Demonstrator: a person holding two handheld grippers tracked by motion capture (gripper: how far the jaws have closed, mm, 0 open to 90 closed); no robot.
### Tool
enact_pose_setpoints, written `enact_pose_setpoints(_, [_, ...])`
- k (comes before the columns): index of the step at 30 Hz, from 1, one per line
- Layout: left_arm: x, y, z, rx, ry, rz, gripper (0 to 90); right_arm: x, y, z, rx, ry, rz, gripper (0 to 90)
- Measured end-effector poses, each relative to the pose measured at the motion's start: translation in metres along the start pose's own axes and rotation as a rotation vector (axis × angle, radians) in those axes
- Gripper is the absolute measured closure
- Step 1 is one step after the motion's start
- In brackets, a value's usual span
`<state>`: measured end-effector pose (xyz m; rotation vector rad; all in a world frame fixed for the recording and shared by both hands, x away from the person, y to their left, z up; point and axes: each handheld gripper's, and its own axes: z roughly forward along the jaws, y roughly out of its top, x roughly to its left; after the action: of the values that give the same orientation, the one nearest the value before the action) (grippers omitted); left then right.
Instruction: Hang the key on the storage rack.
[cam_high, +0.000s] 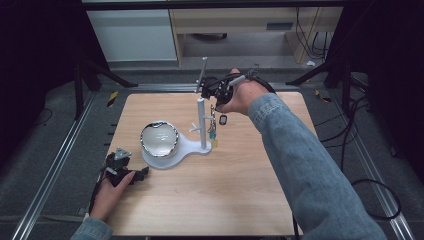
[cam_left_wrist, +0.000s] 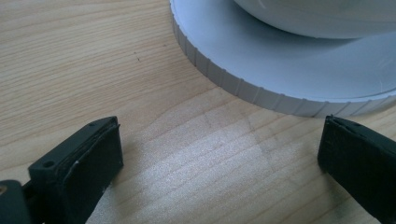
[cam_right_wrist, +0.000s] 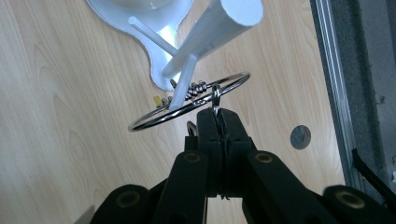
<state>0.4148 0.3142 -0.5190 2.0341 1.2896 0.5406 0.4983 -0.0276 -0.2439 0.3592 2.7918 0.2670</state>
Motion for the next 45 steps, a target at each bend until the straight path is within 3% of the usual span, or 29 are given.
enact_pose_setpoints(20, [0.000, 0.000, 0.000, -0.001, 0.000, 0.000, 0.0, -0.002, 0.006, 0.016, 0.023, 0.027, -0.001, 89.1])
enact_pose_setpoints(45, [0.000, 0.000, 0.000, -0.001, 0.000, 0.000, 0.0, -0.010, 0.004, 0.028, 0.012, 0.078, 0.023, 87.8])
